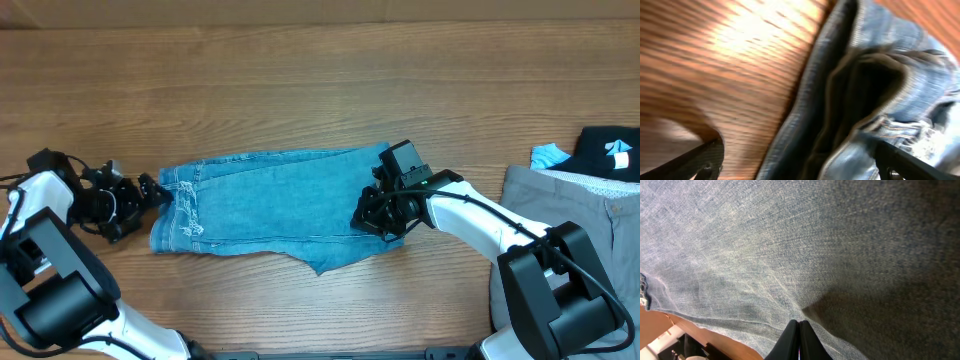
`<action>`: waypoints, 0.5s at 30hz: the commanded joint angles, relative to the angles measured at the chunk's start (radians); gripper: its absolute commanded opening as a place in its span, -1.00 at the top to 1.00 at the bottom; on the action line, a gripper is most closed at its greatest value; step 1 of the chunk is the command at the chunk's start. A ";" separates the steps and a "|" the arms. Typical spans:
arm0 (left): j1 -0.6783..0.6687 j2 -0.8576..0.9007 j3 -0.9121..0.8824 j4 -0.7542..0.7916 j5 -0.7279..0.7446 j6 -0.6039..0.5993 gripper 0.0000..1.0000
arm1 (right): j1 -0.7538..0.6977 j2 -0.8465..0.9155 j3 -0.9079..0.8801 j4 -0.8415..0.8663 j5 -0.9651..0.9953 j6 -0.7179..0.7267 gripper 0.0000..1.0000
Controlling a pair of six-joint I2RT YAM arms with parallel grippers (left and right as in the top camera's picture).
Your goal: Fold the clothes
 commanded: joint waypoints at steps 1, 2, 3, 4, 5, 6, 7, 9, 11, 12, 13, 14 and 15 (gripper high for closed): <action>-0.006 0.023 -0.107 0.059 0.006 0.034 -1.00 | -0.002 -0.025 -0.003 0.002 0.005 -0.006 0.92; -0.006 0.023 -0.117 0.067 -0.005 0.034 -1.00 | -0.002 -0.025 -0.003 0.002 0.005 -0.007 0.92; -0.008 0.023 -0.133 0.083 -0.016 0.034 -1.00 | -0.002 -0.025 -0.003 0.002 0.005 -0.006 0.92; -0.009 0.023 -0.146 0.098 -0.014 0.035 -1.00 | -0.002 -0.025 -0.003 0.004 0.006 -0.006 0.92; -0.010 0.023 -0.156 0.110 -0.014 0.039 -1.00 | -0.002 -0.025 -0.003 0.006 0.006 -0.006 0.92; -0.014 0.023 -0.170 0.124 -0.013 0.057 -1.00 | -0.002 -0.025 -0.003 0.007 0.006 -0.003 0.92; -0.020 0.023 -0.179 0.131 -0.005 0.070 -1.00 | -0.002 -0.025 -0.003 0.006 0.005 -0.003 0.92; -0.035 0.025 -0.190 0.136 0.009 0.095 -1.00 | -0.002 -0.025 -0.003 0.006 0.006 -0.003 0.92; -0.054 0.029 -0.194 0.137 0.020 0.119 -1.00 | -0.002 -0.025 -0.003 0.006 0.005 -0.003 0.92; -0.069 0.035 -0.194 0.135 0.040 0.146 -1.00 | -0.002 -0.025 -0.003 0.006 0.005 -0.003 0.92; -0.078 0.036 -0.194 0.134 0.051 0.158 -1.00 | -0.002 -0.025 -0.003 0.006 0.005 -0.003 0.92; -0.092 0.038 -0.194 0.134 0.053 0.169 -1.00 | -0.002 -0.025 -0.003 0.006 0.005 -0.003 0.92; -0.098 0.038 -0.194 0.134 0.048 0.169 -1.00 | -0.002 -0.025 -0.003 0.006 0.003 -0.003 0.92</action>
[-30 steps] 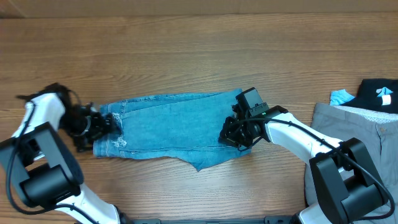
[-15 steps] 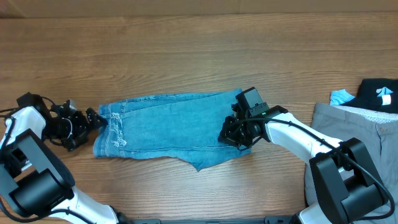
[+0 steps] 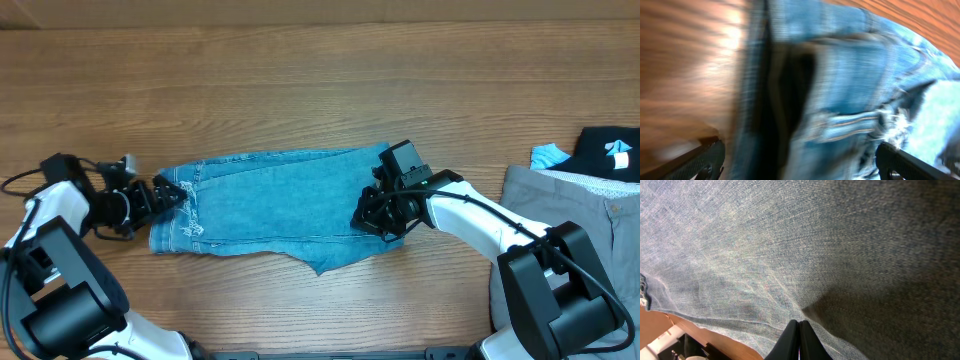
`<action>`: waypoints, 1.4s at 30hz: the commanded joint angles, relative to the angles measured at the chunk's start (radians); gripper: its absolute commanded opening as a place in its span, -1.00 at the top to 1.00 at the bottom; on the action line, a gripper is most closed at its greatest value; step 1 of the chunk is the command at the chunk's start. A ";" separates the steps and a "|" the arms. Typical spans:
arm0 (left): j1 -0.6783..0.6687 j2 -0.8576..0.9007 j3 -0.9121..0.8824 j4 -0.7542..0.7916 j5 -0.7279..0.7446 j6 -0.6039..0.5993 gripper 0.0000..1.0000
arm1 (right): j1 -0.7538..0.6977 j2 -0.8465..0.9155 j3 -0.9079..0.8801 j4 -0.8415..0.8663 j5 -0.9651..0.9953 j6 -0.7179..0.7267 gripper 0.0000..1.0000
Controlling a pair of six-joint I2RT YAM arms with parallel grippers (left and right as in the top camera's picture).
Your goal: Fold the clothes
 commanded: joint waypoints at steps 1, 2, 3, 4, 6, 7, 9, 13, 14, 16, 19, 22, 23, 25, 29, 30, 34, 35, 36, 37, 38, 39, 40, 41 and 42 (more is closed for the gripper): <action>-0.058 0.099 -0.074 -0.004 -0.051 0.066 -1.00 | -0.002 -0.025 -0.003 0.004 0.002 -0.003 0.92; -0.062 0.099 -0.074 -0.004 -0.079 0.065 -0.99 | -0.002 -0.025 -0.003 0.002 0.002 -0.003 0.92; -0.062 0.100 -0.074 -0.003 -0.108 0.057 -1.00 | -0.002 -0.025 -0.003 0.001 0.002 -0.003 0.92; -0.062 0.103 -0.074 -0.003 -0.128 0.041 -0.99 | -0.002 -0.025 -0.003 -0.001 0.002 -0.003 0.92; -0.061 0.113 -0.074 0.000 -0.154 0.024 -1.00 | -0.002 -0.025 -0.003 -0.002 0.002 -0.003 0.92; -0.061 0.120 -0.074 0.006 -0.190 0.003 -1.00 | -0.002 -0.025 -0.003 -0.002 0.002 -0.003 0.92; -0.062 0.131 -0.074 0.013 -0.184 0.001 -1.00 | -0.002 -0.025 -0.003 -0.002 0.002 -0.003 0.92; -0.078 0.163 -0.074 0.016 -0.118 0.052 -0.95 | -0.002 -0.025 -0.003 0.002 0.003 -0.003 0.92; -0.093 0.180 -0.074 0.011 -0.077 0.074 -0.89 | -0.002 -0.025 -0.003 0.002 0.003 -0.003 0.92; -0.114 0.191 -0.074 0.005 -0.052 0.080 -0.41 | -0.002 -0.025 -0.003 0.006 0.003 -0.003 0.92; -0.140 0.194 -0.074 0.004 -0.052 0.080 0.06 | -0.002 -0.025 -0.003 0.006 0.003 -0.003 0.92; -0.150 0.194 -0.074 0.001 -0.052 0.075 0.60 | -0.002 -0.025 -0.003 0.005 0.002 -0.003 0.92; -0.150 0.194 -0.073 -0.003 -0.052 0.064 0.71 | -0.002 -0.025 -0.003 0.005 0.002 -0.003 0.92; -0.137 0.194 -0.064 -0.026 -0.053 0.052 0.92 | -0.002 -0.025 -0.003 0.003 -0.003 -0.003 0.92; -0.080 0.182 0.022 -0.161 -0.047 0.027 0.92 | -0.002 -0.025 -0.003 0.002 -0.018 -0.008 0.92; -0.067 0.174 0.053 -0.208 -0.048 0.027 0.92 | -0.002 -0.025 -0.003 0.002 -0.018 -0.009 0.92; -0.021 0.094 0.214 -0.416 -0.053 0.037 0.92 | -0.002 -0.064 -0.002 -0.006 -0.019 -0.029 0.92; -0.014 0.064 0.268 -0.471 -0.062 0.040 0.92 | -0.002 -0.085 0.000 -0.010 -0.019 -0.045 0.92; -0.013 0.033 0.330 -0.528 -0.080 0.039 0.92 | -0.002 -0.104 0.007 -0.018 -0.019 -0.061 0.92; -0.013 0.015 0.365 -0.559 -0.087 0.039 0.92 | -0.002 -0.116 0.014 -0.025 -0.015 -0.064 0.92; -0.013 -0.013 0.425 -0.608 -0.087 0.039 0.92 | -0.002 -0.129 0.023 -0.032 -0.015 -0.064 0.92; -0.019 -0.039 0.491 -0.657 -0.087 0.039 0.92 | -0.002 -0.140 0.034 -0.035 -0.016 -0.064 0.92; -0.034 -0.071 0.571 -0.711 -0.087 0.039 0.92 | -0.002 -0.151 0.055 -0.047 -0.016 -0.064 0.92; -0.047 -0.091 0.618 -0.740 -0.087 0.039 0.92 | -0.002 -0.152 0.065 -0.055 -0.016 -0.064 0.92; -0.060 -0.104 0.647 -0.756 -0.087 0.038 0.92 | -0.002 -0.152 0.078 -0.064 -0.016 -0.064 0.92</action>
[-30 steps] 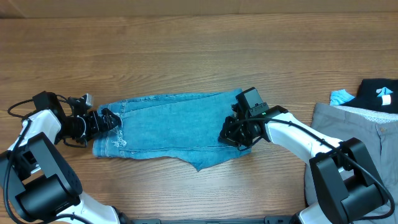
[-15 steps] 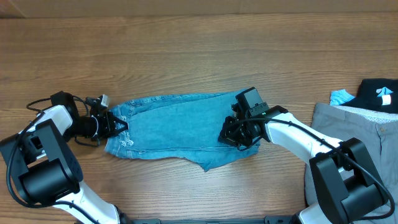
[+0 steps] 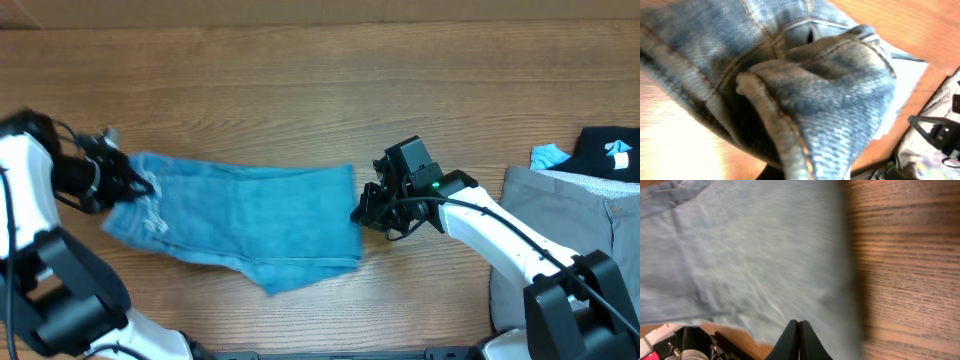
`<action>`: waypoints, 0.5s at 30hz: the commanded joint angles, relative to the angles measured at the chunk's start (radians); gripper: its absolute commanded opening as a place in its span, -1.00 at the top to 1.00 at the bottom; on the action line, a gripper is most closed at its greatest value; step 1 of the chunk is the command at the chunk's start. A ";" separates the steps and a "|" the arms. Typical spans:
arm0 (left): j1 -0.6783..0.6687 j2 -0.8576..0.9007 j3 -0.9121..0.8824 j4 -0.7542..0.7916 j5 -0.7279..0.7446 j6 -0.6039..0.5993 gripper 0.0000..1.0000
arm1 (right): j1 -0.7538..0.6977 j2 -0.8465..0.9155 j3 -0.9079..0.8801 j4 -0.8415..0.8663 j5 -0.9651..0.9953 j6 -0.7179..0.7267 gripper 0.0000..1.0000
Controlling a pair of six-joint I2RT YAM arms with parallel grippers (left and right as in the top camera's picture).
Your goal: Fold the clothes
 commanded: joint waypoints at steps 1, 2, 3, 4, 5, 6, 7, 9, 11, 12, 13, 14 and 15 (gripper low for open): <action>-0.057 -0.115 0.164 -0.069 0.005 -0.005 0.92 | -0.002 -0.031 0.064 -0.014 -0.003 -0.018 0.92; -0.082 -0.130 0.180 -0.077 -0.003 -0.010 0.92 | -0.002 -0.031 0.065 -0.014 0.000 -0.018 0.91; -0.111 -0.145 0.185 -0.079 -0.026 -0.027 0.92 | -0.002 -0.031 0.066 -0.014 0.002 -0.018 0.91; -0.137 -0.154 0.183 -0.079 -0.051 -0.046 0.92 | -0.003 -0.031 0.066 -0.015 0.008 -0.018 0.91; -0.172 -0.158 0.183 -0.080 -0.073 -0.068 0.92 | -0.005 -0.031 0.066 -0.017 0.016 -0.018 0.91; -0.213 -0.157 0.181 -0.078 -0.089 -0.093 0.92 | -0.007 -0.031 0.066 -0.023 0.032 -0.018 0.91; -0.254 -0.156 0.172 -0.063 -0.094 -0.114 0.92 | -0.010 -0.031 0.066 -0.027 0.043 -0.018 0.91; -0.317 -0.151 0.158 -0.034 -0.096 -0.164 0.92 | -0.016 -0.031 0.066 -0.040 0.070 -0.017 0.91; -0.416 -0.136 0.137 0.012 -0.123 -0.235 0.92 | -0.026 -0.031 0.066 -0.056 0.101 -0.018 0.90; -0.475 -0.126 0.120 0.042 -0.156 -0.288 0.92 | -0.032 -0.031 0.066 -0.060 0.102 -0.018 0.90; -0.515 -0.117 0.106 0.067 -0.171 -0.318 0.92 | -0.035 -0.031 0.065 -0.061 0.102 -0.018 0.90; -0.554 -0.108 0.091 0.093 -0.179 -0.348 0.92 | -0.039 -0.031 0.065 -0.061 0.102 -0.018 0.90; -0.633 -0.084 0.062 0.144 -0.187 -0.410 0.92 | -0.045 -0.031 0.065 -0.061 0.102 -0.018 0.90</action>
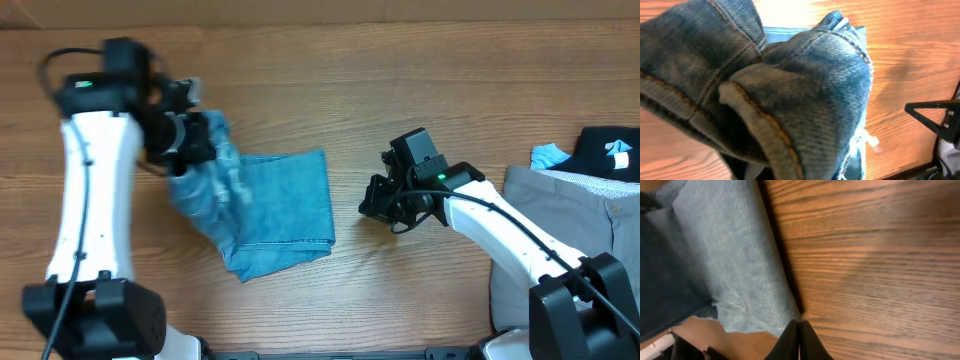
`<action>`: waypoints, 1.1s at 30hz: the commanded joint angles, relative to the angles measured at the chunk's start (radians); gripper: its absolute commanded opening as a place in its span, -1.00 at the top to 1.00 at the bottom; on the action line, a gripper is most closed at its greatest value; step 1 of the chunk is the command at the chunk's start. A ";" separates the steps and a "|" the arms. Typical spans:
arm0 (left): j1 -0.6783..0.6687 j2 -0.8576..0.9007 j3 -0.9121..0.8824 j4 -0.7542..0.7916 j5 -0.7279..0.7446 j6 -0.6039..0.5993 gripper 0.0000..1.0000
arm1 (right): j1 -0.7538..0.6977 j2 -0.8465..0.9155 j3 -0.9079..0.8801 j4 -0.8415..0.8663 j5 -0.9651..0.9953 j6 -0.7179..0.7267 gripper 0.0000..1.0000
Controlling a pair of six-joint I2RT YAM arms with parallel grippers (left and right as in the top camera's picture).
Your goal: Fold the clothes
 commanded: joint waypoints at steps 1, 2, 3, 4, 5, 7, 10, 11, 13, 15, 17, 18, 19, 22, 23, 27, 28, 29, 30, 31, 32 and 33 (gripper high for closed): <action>-0.179 0.064 -0.071 0.091 -0.035 -0.200 0.88 | -0.018 -0.028 0.021 -0.002 0.026 -0.010 0.89; -0.229 0.090 -0.085 0.117 -0.050 -0.232 0.66 | -0.023 -0.028 0.021 -0.007 0.026 -0.010 0.89; -0.281 0.129 -0.087 0.137 -0.057 -0.245 0.32 | -0.027 -0.028 0.021 -0.014 0.029 -0.011 0.89; -0.307 0.151 -0.087 0.145 -0.056 -0.246 -0.02 | -0.030 -0.028 0.021 -0.021 0.035 -0.011 0.89; -0.332 0.173 -0.087 0.154 -0.054 -0.256 -0.16 | -0.033 -0.028 0.021 -0.031 0.046 -0.011 0.88; -0.354 0.191 -0.087 0.161 -0.042 -0.256 -0.25 | -0.039 -0.027 0.021 -0.043 0.058 -0.011 0.74; -0.364 0.191 -0.070 0.132 -0.038 -0.242 -0.30 | -0.050 -0.028 0.021 -0.051 0.063 -0.012 0.60; -0.357 0.191 -0.048 0.098 -0.051 -0.224 -0.31 | -0.055 -0.027 0.021 -0.054 0.063 -0.020 0.55; -0.330 0.191 0.012 0.006 -0.114 -0.217 -0.41 | -0.055 -0.027 0.021 -0.055 0.062 -0.047 0.48; -0.289 0.191 0.092 -0.098 -0.192 -0.217 -0.43 | -0.055 -0.028 0.022 -0.044 0.051 -0.093 0.43; -0.242 0.191 0.161 -0.179 -0.242 -0.217 -0.45 | -0.055 -0.028 0.022 -0.011 0.010 -0.158 0.42; -0.226 0.191 0.176 -0.195 -0.243 -0.211 -0.45 | -0.055 -0.028 0.022 0.008 -0.015 -0.184 0.42; -0.210 0.191 0.185 -0.208 -0.241 -0.203 -0.44 | -0.055 -0.028 0.022 0.043 -0.063 -0.217 0.42; -0.161 0.192 0.178 -0.219 -0.240 -0.198 -0.46 | -0.053 -0.029 0.025 0.260 -0.388 -0.279 0.20; -0.154 0.192 0.174 -0.218 -0.240 -0.198 -0.48 | -0.052 -0.029 0.026 0.291 -0.420 -0.273 0.14; -0.146 0.192 0.159 -0.217 -0.240 -0.179 -0.55 | -0.032 -0.029 0.026 0.391 -0.432 -0.208 -0.04; -0.148 0.192 0.153 -0.217 -0.240 -0.179 -0.56 | -0.019 -0.029 0.026 0.343 -0.354 -0.208 -0.08; -0.148 0.192 0.145 -0.215 -0.240 -0.179 -0.58 | -0.008 -0.027 0.026 0.299 -0.291 -0.208 -0.08; -0.148 0.192 0.140 -0.214 -0.240 -0.179 -0.58 | 0.002 -0.027 0.025 0.259 -0.231 -0.208 -0.08; -0.148 0.192 0.126 -0.209 -0.240 -0.179 -0.60 | 0.030 -0.021 0.021 0.158 -0.104 -0.208 -0.06; -0.148 0.192 0.116 -0.201 -0.235 -0.180 -0.61 | 0.050 -0.017 0.011 0.124 -0.087 -0.208 -0.04; -0.148 0.192 0.101 -0.192 -0.229 -0.180 -0.62 | 0.069 -0.012 -0.003 0.118 -0.096 -0.209 -0.01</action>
